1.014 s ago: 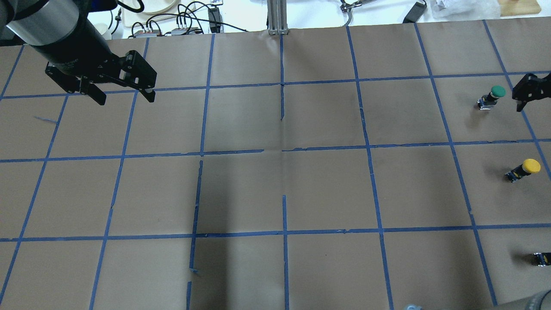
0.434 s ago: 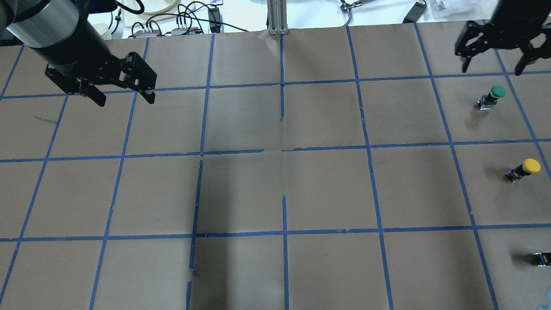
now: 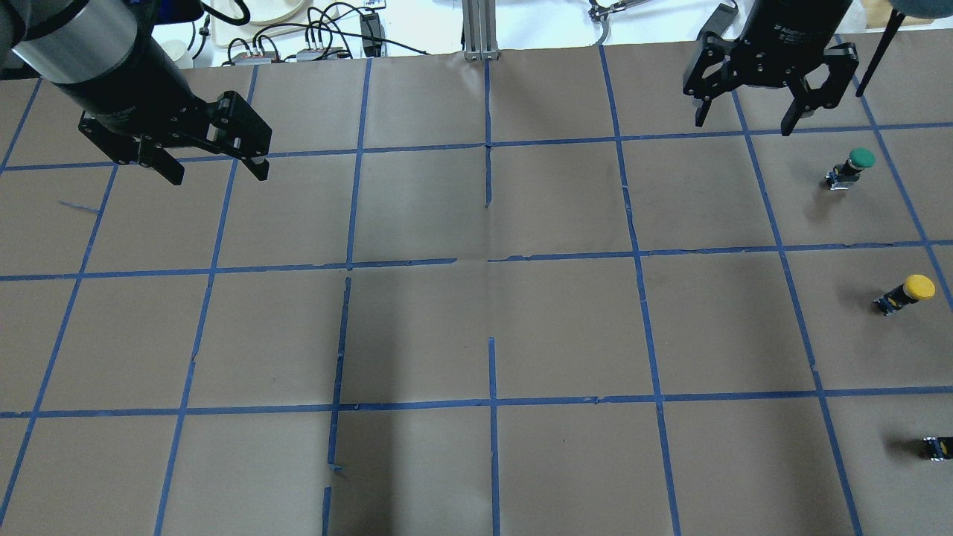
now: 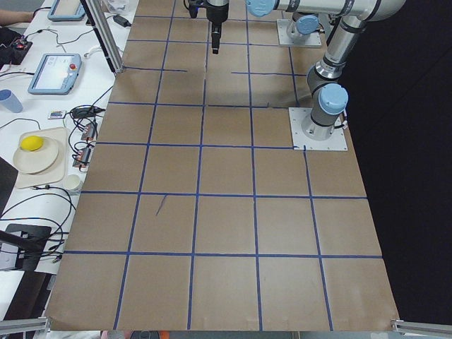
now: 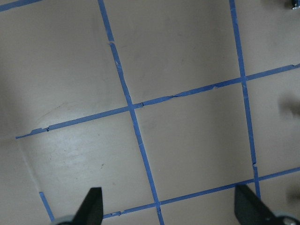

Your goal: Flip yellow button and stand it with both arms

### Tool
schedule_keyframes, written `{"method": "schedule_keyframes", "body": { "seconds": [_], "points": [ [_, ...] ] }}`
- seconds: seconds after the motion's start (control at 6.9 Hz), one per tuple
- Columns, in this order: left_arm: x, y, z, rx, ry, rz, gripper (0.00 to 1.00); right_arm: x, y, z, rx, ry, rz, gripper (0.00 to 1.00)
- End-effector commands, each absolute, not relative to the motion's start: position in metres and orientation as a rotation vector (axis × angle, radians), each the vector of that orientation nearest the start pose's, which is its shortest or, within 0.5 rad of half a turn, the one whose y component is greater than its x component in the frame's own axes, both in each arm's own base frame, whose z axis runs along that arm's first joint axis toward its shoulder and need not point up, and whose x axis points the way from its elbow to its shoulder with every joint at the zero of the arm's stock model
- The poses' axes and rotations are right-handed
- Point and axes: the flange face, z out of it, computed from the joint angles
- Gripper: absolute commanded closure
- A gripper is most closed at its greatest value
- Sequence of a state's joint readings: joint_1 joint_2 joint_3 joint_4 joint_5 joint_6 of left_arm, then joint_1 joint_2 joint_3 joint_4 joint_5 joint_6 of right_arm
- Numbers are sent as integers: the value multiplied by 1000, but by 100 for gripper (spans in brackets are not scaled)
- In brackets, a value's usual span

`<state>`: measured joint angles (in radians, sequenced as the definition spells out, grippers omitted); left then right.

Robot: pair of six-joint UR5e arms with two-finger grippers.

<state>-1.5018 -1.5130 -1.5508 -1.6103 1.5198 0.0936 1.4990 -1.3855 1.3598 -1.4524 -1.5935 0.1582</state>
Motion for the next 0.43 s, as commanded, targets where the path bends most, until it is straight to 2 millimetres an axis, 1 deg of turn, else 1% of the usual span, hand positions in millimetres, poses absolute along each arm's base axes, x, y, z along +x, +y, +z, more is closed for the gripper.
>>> {"method": "schedule_keyframes", "body": {
  "seconds": [0.0,0.29],
  "points": [
    [-106,-476,524,41,3186,-74,0,110,-564,484,309,3163,138,0],
    [-105,-477,525,50,3184,-77,0,115,-562,485,294,3155,143,0]
  ]
}}
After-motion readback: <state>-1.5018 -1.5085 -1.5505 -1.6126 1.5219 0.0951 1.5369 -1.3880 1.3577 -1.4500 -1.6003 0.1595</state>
